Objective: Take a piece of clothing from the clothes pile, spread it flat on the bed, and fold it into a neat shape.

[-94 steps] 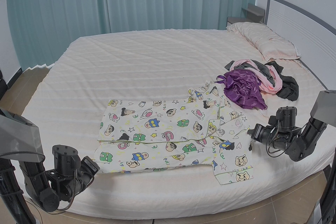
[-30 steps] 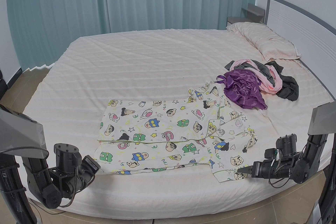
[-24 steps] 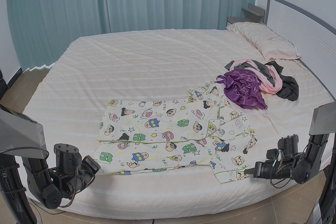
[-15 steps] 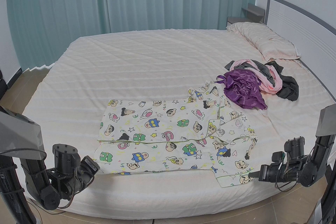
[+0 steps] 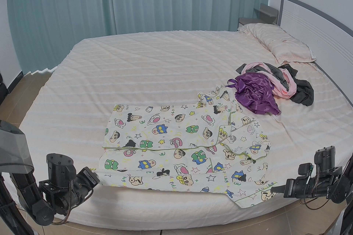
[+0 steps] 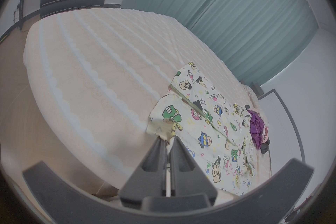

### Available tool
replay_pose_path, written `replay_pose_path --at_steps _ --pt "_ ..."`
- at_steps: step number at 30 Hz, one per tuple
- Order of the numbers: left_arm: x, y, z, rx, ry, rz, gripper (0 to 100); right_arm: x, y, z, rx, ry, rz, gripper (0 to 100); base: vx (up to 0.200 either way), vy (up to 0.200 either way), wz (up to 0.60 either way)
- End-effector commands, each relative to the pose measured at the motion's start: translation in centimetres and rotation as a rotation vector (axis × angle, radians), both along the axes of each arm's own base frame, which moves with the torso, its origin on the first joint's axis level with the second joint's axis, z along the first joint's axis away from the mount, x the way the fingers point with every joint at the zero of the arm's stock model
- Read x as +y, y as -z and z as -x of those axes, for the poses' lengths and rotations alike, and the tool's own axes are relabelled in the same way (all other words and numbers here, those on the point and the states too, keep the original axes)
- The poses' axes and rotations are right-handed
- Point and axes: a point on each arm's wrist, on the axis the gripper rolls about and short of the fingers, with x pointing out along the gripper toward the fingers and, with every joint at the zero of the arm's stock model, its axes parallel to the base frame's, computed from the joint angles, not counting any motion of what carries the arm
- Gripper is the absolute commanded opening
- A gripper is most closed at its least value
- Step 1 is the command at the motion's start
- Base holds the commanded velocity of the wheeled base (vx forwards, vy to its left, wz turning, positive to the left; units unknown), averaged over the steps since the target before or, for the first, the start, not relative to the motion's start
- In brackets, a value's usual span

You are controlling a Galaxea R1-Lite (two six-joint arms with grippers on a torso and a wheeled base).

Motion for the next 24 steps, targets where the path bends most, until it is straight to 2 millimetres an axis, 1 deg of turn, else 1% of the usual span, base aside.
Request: replay_pose_path --at_steps 1,2,3,4,6,7,16,24 --pt "-0.6 -0.8 1.8 0.026 0.058 -0.02 0 -0.3 -2.1 2.1 -0.047 0.0 0.01 0 0.0 0.0 0.0" --pt "-0.6 -0.8 1.8 0.026 0.058 -0.02 0 -0.3 -2.1 2.1 -0.047 0.0 0.01 0 0.0 0.0 0.0" --pt "-1.0 -1.2 2.7 0.048 0.096 -0.03 0 -0.4 -2.3 2.7 -0.036 -0.01 0.022 0 0.0 0.0 0.0" --pt "-1.2 -1.2 3.0 0.058 0.108 -0.036 0 -0.4 -2.3 3.0 -0.026 -0.015 0.03 0 0.0 0.0 0.0" --pt "-1.2 -1.2 3.3 0.078 0.126 -0.056 0 -0.5 -2.3 3.5 -0.005 -0.026 0.041 0 0.0 0.0 0.0" --pt "-1.1 -0.9 3.6 0.112 0.147 -0.094 0 -0.5 -2.3 3.9 0.011 -0.042 0.055 0 0.0 0.0 0.0" --pt "-0.7 -0.1 4.4 0.215 0.168 -0.193 0 -0.7 -2.4 5.8 0.084 -0.088 0.093 0 0.0 0.0 0.0" --pt "-0.7 0.3 5.1 0.278 0.196 -0.225 0 -0.7 -2.3 6.5 0.122 -0.11 0.11 0 0.0 0.0 0.0"
